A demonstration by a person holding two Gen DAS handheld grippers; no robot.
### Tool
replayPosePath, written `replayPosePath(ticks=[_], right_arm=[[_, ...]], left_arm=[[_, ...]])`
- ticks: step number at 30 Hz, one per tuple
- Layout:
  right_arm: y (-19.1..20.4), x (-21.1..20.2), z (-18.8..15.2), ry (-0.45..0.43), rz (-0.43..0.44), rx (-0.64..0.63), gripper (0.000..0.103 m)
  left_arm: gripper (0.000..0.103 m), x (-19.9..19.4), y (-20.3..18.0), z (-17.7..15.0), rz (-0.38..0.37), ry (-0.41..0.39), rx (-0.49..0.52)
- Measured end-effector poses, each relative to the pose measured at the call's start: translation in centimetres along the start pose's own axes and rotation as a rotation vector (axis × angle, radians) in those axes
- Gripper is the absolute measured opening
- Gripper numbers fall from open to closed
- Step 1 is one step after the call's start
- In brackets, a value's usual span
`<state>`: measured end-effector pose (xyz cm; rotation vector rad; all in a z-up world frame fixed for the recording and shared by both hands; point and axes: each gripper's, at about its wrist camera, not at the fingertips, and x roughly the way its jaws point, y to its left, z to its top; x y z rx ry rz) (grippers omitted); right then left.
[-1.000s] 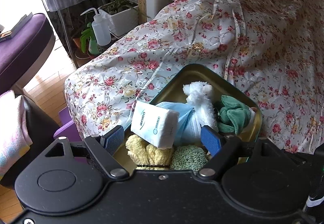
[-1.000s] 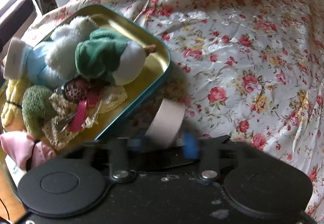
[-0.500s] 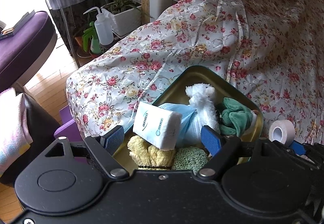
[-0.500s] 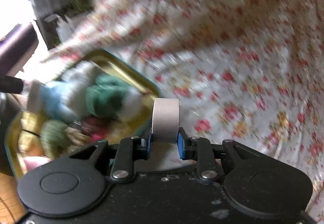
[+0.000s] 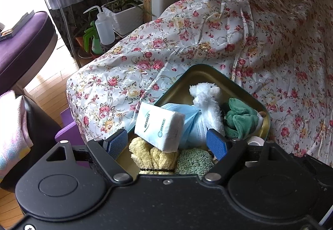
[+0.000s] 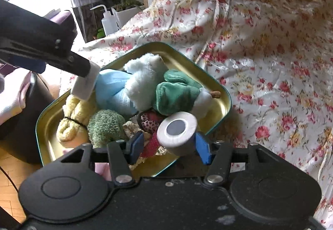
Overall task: Organize soft objects
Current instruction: 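Lift the tape roll with right gripper and release it into the tray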
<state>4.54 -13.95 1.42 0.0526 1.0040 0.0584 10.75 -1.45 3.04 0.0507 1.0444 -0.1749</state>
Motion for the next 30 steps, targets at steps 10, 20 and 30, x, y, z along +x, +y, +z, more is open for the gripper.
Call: replayPosePath(ticks=[10, 20, 30], right_arm=[[-0.9, -0.6, 0.4, -0.021, 0.0, 0.026, 0.053], [-1.8, -2.7, 0.8, -0.058, -0.016, 0.084, 0.053], [-2.4, -5.9, 0.5, -0.098, -0.035, 0.118, 0.057]], left_arm=[[0.079, -0.2, 0.3, 0.0, 0.011, -0.007, -0.011], [0.079, -1.5, 0.0, -1.5, 0.033, -0.018, -0.048], [0.079, -3.1, -1.6, -6.5, 0.063, -0.085, -0.039]])
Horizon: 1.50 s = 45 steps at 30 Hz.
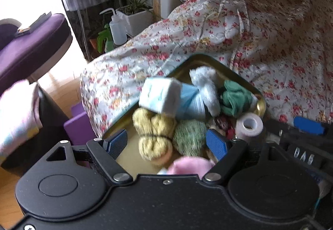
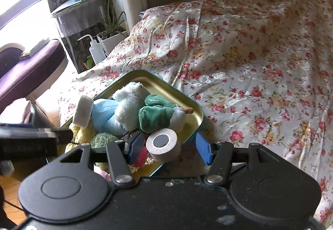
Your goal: Organize soft objects
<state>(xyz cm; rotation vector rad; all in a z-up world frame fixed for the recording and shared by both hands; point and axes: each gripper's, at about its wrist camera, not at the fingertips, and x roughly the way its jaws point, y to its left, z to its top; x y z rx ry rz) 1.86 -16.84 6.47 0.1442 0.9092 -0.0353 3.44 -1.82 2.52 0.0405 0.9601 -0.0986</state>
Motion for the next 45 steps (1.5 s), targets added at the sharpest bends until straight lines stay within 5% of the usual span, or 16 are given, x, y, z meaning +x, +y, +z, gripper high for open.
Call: replayPosePath(ticks=[10, 45], right_arm=[[-0.2, -2.2, -2.1, -0.027, -0.005, 0.013, 0.061], [0.0, -0.9, -3.0, 0.001, -0.04, 0.004, 0.062]], left_arm=[[0.08, -0.2, 0.1, -3.2, 0.055, -0.035, -0.015], [0.082, 0.0, -0.1, -4.2, 0.066, 0.007, -0.008]])
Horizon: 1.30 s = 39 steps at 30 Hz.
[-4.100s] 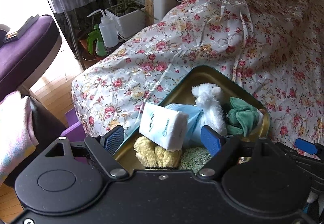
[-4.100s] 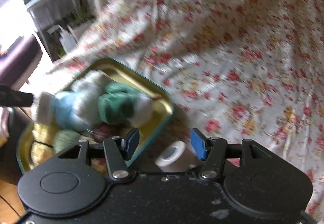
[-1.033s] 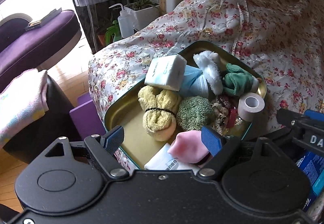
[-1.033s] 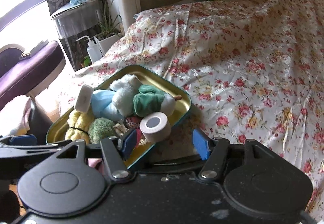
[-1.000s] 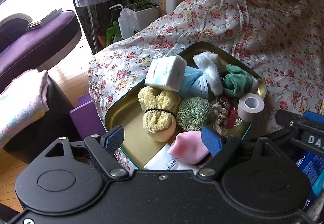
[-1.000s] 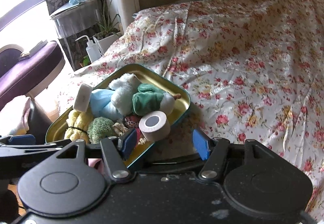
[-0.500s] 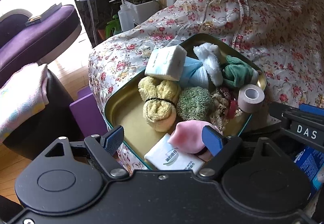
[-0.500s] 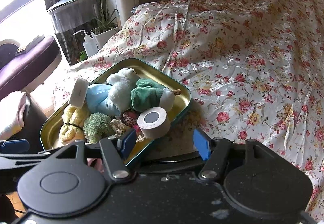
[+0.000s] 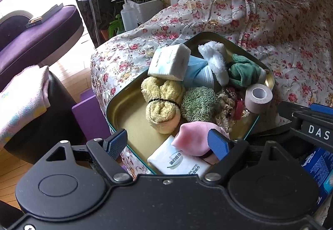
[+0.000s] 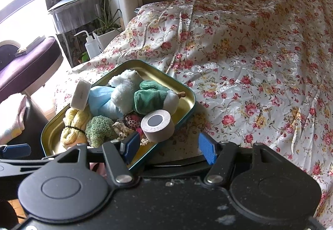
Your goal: Organize soft objects
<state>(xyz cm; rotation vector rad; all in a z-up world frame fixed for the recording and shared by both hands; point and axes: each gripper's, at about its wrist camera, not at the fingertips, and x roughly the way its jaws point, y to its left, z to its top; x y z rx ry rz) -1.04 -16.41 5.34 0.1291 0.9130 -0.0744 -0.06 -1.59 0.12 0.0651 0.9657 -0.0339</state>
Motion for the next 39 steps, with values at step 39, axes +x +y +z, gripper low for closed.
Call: replayPosePath(ticks=[39], right_arm=[[0.84, 0.41, -0.54, 0.037, 0.015, -0.06, 0.064]], left_arm=[[0.082, -0.18, 0.74, 0.34, 0.017, -0.019, -0.039]])
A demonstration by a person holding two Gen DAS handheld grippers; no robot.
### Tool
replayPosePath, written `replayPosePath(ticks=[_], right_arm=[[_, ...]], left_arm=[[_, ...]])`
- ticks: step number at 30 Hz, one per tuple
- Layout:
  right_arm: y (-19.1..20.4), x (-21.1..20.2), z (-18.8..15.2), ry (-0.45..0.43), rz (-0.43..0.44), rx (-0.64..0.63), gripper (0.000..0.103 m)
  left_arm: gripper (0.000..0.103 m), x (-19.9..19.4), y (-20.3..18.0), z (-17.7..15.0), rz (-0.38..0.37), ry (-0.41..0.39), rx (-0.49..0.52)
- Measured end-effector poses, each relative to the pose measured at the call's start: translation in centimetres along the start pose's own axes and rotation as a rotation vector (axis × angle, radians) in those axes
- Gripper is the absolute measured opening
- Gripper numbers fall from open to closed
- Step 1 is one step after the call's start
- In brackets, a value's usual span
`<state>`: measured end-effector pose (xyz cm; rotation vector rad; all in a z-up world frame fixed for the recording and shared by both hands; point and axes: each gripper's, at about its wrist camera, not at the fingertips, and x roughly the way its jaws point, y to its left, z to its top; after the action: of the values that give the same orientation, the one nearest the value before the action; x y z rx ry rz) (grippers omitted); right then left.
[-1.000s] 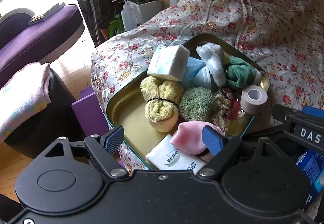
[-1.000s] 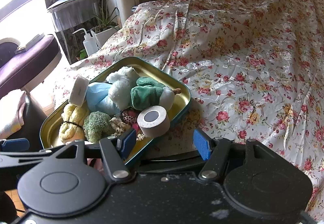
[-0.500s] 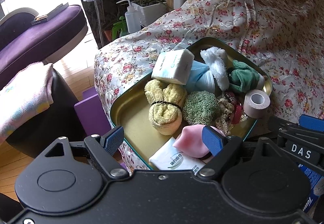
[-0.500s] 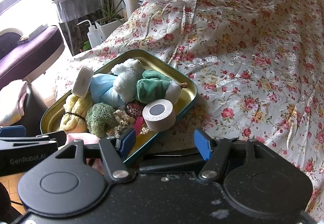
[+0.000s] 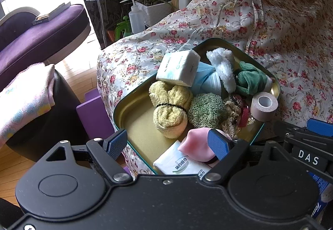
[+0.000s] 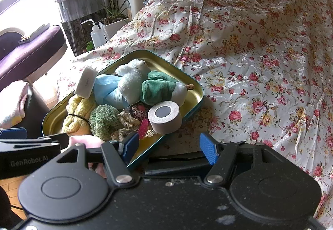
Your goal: Organize soft objects
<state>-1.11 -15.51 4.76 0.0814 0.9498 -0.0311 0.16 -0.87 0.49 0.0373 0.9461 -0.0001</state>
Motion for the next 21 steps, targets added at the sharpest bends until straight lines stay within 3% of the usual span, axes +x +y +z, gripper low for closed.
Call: replayPosePath(ticks=[21], right_arm=[[0.19, 0.0, -0.09, -0.001, 0.006, -0.006, 0.064]], left_arm=[[0.082, 0.36, 0.08, 0.04, -0.013, 0.024, -0.01]])
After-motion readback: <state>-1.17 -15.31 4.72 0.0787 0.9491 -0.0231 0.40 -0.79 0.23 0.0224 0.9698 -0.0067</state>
